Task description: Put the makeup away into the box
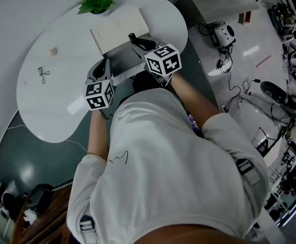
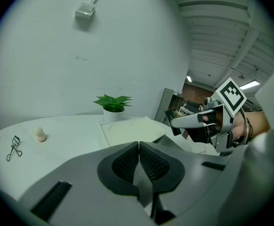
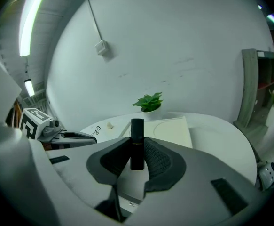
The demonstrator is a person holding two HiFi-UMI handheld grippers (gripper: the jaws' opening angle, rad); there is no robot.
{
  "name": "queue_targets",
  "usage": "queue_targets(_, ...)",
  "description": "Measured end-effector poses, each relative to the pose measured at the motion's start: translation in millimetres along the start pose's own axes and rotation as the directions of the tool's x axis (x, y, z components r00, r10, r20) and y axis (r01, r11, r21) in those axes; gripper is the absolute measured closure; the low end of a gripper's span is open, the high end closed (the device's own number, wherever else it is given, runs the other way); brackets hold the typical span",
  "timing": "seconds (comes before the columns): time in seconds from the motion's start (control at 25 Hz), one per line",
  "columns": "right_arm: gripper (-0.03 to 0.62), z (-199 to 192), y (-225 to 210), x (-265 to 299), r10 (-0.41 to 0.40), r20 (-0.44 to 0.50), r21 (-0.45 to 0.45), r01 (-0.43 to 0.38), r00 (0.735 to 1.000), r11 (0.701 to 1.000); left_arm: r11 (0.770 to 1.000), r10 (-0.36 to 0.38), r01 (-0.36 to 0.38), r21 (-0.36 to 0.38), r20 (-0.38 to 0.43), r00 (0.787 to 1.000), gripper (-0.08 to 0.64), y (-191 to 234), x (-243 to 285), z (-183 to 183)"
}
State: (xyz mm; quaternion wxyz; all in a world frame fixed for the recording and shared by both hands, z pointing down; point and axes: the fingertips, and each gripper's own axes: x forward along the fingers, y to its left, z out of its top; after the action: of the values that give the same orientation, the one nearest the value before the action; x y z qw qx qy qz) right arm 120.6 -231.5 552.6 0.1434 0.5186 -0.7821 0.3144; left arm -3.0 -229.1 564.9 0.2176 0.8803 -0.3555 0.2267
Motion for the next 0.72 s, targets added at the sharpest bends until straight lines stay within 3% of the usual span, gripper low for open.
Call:
queue_targets(0.4,0.503,-35.2,-43.4,-22.5,-0.118,-0.078,0.083,0.125,0.990,0.989,0.997,-0.070,0.071,0.019,-0.080,0.994,0.538,-26.5,30.0,-13.0)
queue_targets(0.72,0.503,-67.8,-56.6,-19.1,-0.127,-0.209,0.117,0.154,0.970,0.981,0.997,-0.073,0.074,0.003,-0.146,0.987,0.538,-38.6,33.5,-33.4)
